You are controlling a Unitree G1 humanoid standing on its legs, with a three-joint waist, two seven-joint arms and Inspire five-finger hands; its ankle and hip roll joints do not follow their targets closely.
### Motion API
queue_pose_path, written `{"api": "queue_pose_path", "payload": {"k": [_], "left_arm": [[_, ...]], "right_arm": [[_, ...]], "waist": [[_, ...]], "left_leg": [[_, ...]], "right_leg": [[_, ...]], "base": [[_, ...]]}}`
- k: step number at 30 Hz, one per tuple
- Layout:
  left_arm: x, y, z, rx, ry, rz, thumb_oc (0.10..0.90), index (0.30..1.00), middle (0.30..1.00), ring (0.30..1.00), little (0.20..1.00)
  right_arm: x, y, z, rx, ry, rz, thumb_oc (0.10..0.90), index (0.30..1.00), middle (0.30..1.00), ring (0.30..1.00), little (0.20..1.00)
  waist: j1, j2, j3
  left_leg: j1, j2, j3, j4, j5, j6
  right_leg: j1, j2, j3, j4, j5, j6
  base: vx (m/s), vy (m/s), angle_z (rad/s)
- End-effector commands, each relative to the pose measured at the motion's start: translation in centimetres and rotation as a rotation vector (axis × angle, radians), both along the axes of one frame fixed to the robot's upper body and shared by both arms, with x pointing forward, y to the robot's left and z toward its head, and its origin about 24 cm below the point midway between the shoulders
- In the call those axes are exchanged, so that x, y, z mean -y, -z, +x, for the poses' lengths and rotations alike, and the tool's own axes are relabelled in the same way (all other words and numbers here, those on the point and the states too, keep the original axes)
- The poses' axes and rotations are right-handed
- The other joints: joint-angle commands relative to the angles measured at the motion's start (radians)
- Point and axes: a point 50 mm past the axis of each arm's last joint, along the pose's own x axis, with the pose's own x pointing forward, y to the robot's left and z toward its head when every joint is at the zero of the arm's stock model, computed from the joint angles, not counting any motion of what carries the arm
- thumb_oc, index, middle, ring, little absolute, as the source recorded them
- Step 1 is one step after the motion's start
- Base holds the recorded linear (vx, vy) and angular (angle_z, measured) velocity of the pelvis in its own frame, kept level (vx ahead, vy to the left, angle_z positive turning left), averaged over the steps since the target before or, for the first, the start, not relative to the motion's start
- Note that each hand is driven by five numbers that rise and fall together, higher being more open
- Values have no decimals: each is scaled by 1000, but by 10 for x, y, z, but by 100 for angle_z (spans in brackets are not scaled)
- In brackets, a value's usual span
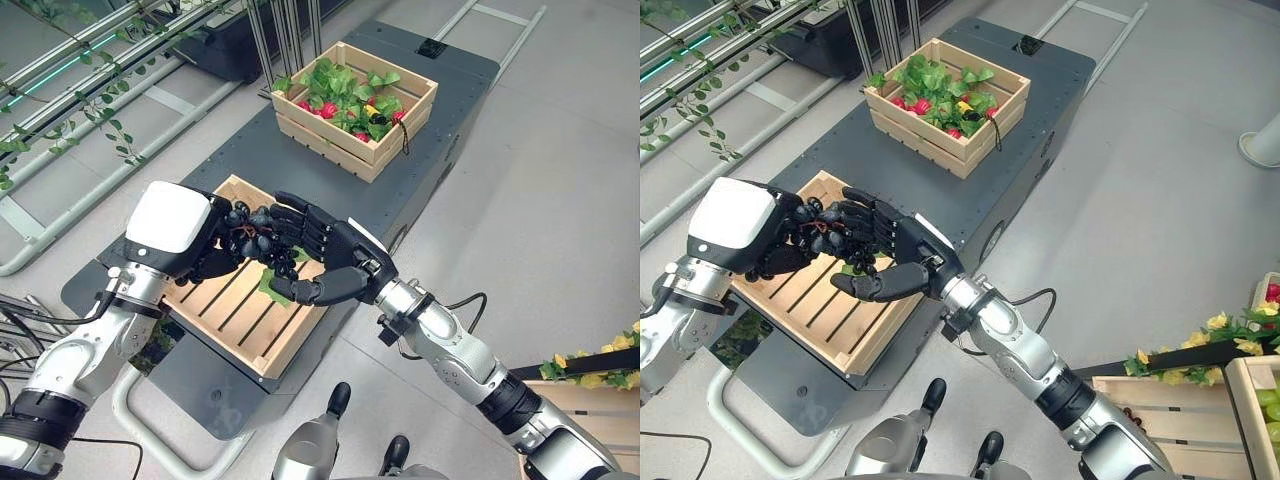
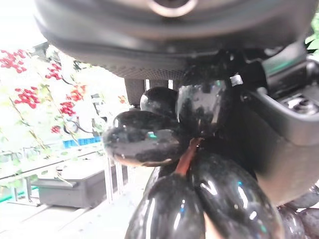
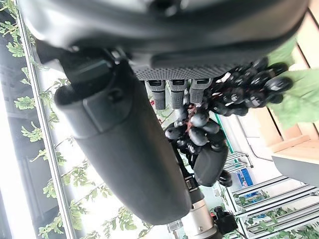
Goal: Pick up the fruits from the basket on one side to the basket on the other side
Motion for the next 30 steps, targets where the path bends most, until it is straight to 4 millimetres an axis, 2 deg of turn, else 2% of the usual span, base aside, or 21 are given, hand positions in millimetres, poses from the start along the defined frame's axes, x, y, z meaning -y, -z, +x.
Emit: {"api": "queue_pose_path", "payload": {"k": [1,7,15,23,30], "left_arm": [[16,-33,8,152,90,-33,400,300,300,300,300],[22,-38,6,164,109,-44,400,300,300,300,300],[25,-38,6,176,115,-62,400,300,300,300,300],[33,-46,7,196,159,-60,400,300,300,300,300],[43,-49,7,202,207,-81,400,300,300,300,300]], "right_arm": [[-25,-12,-8,81,-5,111,800,900,900,900,900],[-24,-9,-2,113,154,10,800,900,900,900,900],[-26,-4,7,99,251,-73,800,900,900,900,900],[-30,8,13,49,268,-132,800,900,900,900,900],[-38,6,12,24,186,-101,800,900,900,900,900]], "waist": [[-1,-13,-231],[2,-7,-231],[9,-6,-229],[20,-8,-233],[25,-11,-234]], "left_leg": [[43,-76,-36,0,-122,22],[42,-77,-36,0,-121,23],[43,-78,-35,0,-122,24],[41,-80,-45,0,-120,24],[40,-81,-50,0,-120,24]], "right_leg": [[-37,-24,-19,-16,63,-3],[-38,-26,-17,-19,66,-1],[-38,-28,-18,-19,65,-4],[-34,-31,-25,-24,68,-4],[-34,-32,-28,-24,68,-5]], "base": [[0,0,0],[0,0,0],[0,0,0],[-1,-2,4],[-5,-5,5]]}}
